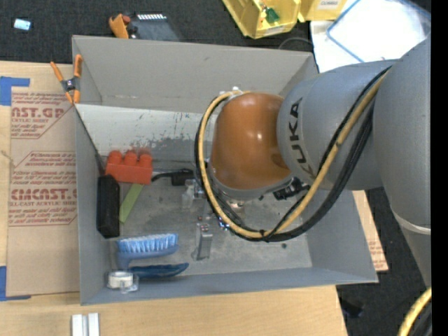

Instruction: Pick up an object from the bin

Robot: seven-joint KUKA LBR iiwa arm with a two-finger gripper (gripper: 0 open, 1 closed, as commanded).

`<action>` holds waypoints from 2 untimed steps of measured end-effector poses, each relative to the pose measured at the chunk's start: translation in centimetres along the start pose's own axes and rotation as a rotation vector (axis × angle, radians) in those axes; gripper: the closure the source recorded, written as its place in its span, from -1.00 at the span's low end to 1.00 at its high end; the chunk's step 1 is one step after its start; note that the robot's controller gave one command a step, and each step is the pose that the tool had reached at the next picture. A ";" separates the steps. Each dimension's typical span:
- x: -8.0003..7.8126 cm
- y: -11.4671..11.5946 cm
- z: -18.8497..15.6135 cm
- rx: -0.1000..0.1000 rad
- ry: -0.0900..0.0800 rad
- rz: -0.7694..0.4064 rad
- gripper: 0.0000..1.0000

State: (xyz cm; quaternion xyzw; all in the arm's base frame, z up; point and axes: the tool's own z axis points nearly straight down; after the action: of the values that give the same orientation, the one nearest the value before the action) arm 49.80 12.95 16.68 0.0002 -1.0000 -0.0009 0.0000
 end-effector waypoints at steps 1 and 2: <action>0.0 0.0 0.1 0.000 -0.001 0.000 -1.00; 1.0 1.3 5.6 -0.001 -0.001 0.002 -1.00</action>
Offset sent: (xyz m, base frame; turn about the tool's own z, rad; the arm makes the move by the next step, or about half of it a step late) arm -0.0104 0.0125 -0.0566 0.0028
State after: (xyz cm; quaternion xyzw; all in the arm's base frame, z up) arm 48.80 14.26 11.09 -0.0007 -1.0000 -0.0016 -0.0005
